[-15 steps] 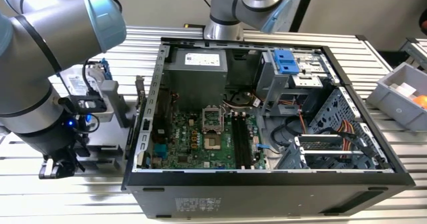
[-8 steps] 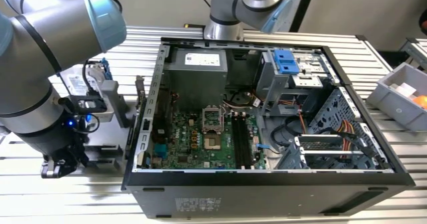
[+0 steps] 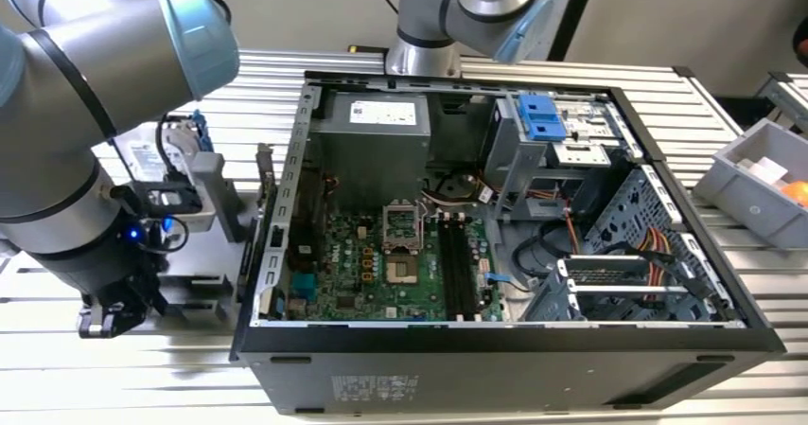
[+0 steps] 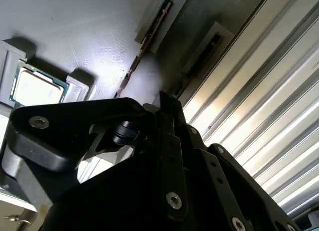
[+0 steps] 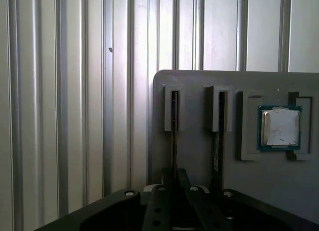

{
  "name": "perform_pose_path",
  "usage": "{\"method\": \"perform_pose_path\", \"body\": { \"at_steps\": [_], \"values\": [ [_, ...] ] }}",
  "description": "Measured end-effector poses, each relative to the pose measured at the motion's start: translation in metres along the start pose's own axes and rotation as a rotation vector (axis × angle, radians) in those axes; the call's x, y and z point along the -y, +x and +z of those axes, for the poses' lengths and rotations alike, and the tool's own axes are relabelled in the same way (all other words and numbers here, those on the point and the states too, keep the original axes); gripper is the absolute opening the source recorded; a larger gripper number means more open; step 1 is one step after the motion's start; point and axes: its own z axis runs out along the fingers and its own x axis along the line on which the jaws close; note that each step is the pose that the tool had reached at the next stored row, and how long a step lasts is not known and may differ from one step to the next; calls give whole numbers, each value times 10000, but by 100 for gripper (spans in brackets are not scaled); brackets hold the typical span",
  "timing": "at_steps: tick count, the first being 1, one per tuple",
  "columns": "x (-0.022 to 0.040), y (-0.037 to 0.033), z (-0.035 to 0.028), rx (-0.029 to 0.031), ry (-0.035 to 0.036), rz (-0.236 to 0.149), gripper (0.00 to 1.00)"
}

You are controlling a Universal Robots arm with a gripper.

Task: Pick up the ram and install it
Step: 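Pick up the ram and move it above insertion slot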

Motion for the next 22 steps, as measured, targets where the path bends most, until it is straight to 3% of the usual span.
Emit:
{"method": "perform_pose_path", "body": {
  "at_steps": [18, 22],
  "values": [
    [0, 1, -3, 2, 0, 0, 0],
    [-1, -1, -72, 1, -2, 0, 0]
  ]
}}
